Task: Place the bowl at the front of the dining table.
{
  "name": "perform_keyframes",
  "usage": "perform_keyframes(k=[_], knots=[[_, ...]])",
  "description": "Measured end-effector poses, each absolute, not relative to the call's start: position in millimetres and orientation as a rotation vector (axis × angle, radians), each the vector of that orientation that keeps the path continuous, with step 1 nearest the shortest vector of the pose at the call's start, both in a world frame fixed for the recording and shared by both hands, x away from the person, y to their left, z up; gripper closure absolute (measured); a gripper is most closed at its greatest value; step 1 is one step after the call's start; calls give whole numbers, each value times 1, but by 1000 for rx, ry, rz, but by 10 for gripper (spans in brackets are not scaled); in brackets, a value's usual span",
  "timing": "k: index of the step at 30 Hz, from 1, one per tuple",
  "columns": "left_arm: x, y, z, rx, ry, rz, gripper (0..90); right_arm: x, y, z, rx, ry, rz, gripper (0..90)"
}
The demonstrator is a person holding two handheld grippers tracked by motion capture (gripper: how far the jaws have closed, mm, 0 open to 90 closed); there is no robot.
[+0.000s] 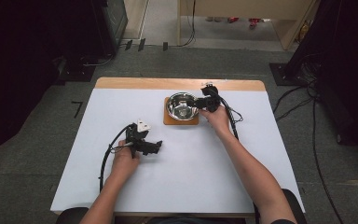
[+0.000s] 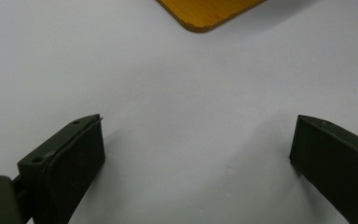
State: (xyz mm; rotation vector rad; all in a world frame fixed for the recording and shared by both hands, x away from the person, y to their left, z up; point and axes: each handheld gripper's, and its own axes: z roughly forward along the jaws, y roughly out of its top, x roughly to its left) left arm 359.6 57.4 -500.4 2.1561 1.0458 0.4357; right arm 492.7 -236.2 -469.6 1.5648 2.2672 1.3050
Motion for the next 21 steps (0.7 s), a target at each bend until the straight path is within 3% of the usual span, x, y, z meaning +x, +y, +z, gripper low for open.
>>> perform_keyframes(k=[12,21], knots=[[360,57,-500,2155,1047,435,29,486,-231,-460,1482,2261,1276,274],[360,57,-500,2156,1046,435,29,481,-233,-453,1462,2255,1261,274]])
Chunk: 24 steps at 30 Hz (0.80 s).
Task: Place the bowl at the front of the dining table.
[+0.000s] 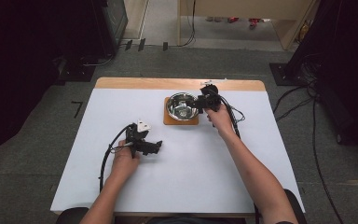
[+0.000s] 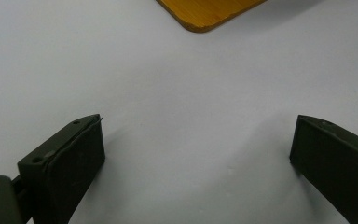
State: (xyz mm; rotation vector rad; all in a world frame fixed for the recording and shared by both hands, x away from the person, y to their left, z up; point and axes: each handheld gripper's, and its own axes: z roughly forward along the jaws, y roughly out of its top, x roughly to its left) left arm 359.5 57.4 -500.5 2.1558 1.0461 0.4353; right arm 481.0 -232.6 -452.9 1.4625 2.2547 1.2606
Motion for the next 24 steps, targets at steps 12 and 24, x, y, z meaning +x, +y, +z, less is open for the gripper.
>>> perform_keyframes(k=[12,24], knots=[[359,57,-500,2155,1047,436,29,470,-234,-447,1424,2259,1251,271],[360,57,-500,2156,1045,436,29,455,-231,-437,1390,2282,1267,250]])
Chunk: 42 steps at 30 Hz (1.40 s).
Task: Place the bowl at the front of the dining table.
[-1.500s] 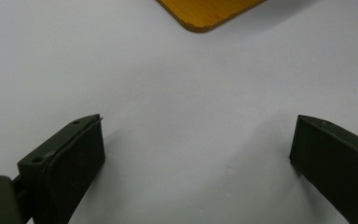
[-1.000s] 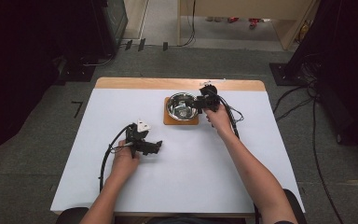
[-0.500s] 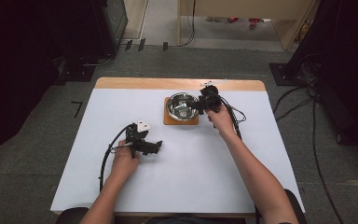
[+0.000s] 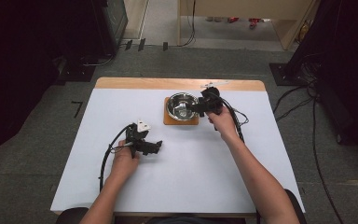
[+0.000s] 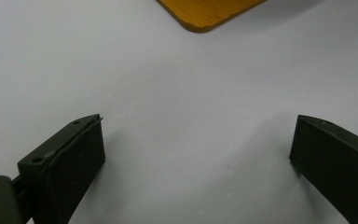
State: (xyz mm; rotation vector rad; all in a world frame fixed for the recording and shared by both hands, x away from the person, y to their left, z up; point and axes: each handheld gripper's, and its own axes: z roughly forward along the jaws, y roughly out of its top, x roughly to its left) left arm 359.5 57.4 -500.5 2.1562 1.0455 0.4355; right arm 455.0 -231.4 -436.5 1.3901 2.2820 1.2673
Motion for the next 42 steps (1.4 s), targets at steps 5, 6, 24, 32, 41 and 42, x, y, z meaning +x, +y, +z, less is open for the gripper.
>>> perform_keyframes(k=[5,6,24,32,41,42], knots=[[360,57,-500,2157,1046,434,29,449,-233,-435,1390,2277,1276,251],[360,57,-500,2157,1045,434,29,447,-234,-435,1388,2278,1271,251],[360,57,-501,2155,1045,434,29,428,-234,-431,1355,2285,1267,251],[360,57,-500,2156,1045,435,29,418,-234,-432,1343,2302,1262,251],[360,58,-500,2157,1044,436,29,407,-238,-434,1354,2304,1267,251],[360,57,-500,2156,1045,435,29,406,-238,-435,1351,2307,1267,251]])
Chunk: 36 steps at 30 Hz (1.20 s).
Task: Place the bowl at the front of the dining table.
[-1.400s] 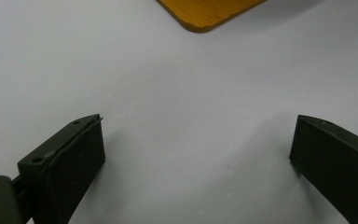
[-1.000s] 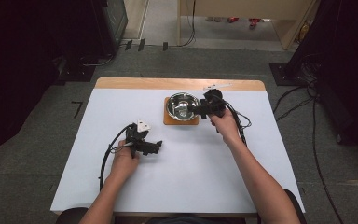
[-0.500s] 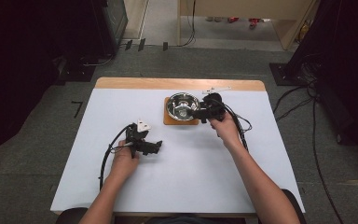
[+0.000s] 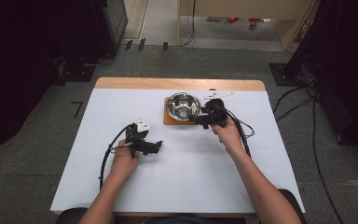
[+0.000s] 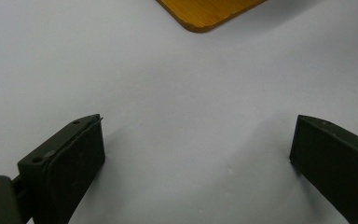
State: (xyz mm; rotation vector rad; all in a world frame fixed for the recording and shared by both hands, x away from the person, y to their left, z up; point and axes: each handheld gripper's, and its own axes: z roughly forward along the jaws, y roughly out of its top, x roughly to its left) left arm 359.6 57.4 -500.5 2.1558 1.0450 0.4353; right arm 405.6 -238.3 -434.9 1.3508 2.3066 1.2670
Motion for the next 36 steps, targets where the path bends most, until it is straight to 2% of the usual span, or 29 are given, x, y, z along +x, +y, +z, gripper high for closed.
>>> perform_keyframes(k=[36], knots=[[360,57,-501,2155,1046,435,29,381,-262,-465,1392,2323,1206,262]])
